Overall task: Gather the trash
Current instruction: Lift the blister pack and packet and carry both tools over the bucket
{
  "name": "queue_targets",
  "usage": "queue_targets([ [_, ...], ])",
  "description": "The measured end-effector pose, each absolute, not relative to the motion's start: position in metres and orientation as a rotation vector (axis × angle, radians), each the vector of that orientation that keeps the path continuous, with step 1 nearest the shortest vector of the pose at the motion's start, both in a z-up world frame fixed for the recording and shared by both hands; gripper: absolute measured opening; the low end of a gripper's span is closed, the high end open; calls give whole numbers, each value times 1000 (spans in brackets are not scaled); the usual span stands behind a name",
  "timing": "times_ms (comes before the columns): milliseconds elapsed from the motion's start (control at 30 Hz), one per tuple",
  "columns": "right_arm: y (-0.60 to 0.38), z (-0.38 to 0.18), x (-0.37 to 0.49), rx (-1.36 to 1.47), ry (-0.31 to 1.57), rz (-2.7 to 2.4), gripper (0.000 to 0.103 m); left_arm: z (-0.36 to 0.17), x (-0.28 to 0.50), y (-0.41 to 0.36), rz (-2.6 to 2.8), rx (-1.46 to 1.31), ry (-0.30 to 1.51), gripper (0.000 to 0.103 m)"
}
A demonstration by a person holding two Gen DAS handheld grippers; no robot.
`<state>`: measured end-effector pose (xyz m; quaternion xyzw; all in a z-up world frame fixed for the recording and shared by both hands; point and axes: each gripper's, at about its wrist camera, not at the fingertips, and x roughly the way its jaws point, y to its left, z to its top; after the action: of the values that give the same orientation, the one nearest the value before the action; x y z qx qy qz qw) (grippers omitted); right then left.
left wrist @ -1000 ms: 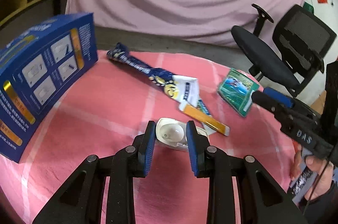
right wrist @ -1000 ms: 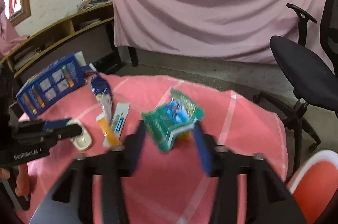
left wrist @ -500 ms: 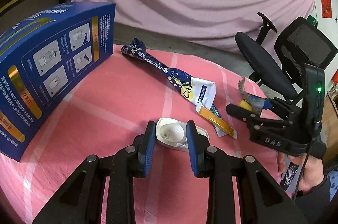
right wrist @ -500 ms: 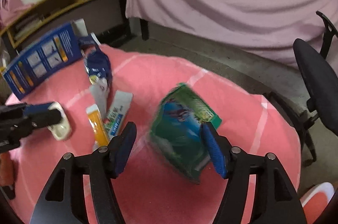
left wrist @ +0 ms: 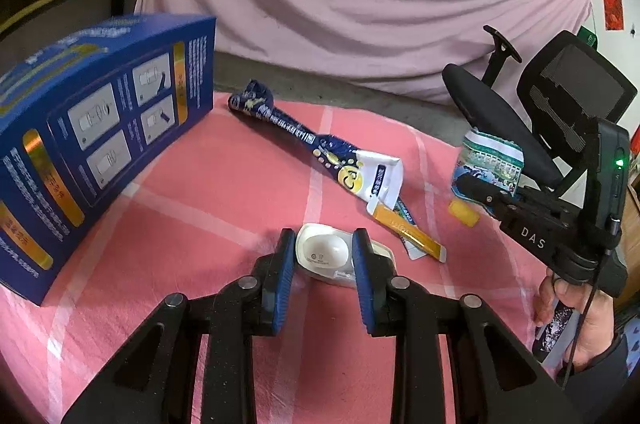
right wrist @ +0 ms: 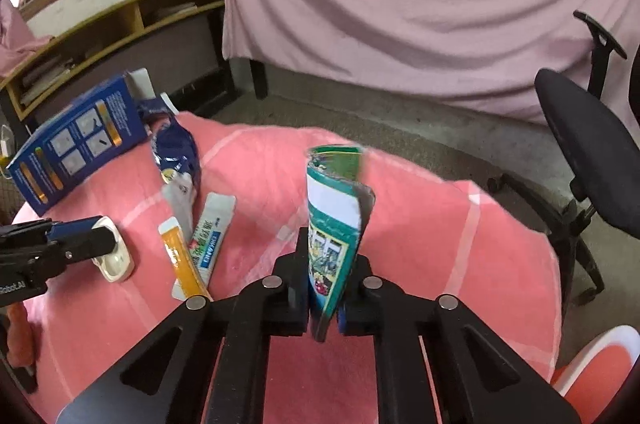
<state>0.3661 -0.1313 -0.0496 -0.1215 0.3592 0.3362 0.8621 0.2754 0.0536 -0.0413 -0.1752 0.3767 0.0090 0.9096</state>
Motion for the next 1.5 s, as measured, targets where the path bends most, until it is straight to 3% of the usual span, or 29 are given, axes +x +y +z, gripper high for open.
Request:
queue_targets([
  [333,-140,-28,330,-247,555,708,6,-35,264,45,7,-326,712,5],
  [833,-187,8,272,-163,290,583,6,5,234,-8,-3,-176,446,5],
  [1167,-260,49,240,-78,109,371,6,62,228,-86,-146,-134,232,5],
  [1500,-341,49,225,13,98,152,7,75,245,-185,-343,-104,206,5],
])
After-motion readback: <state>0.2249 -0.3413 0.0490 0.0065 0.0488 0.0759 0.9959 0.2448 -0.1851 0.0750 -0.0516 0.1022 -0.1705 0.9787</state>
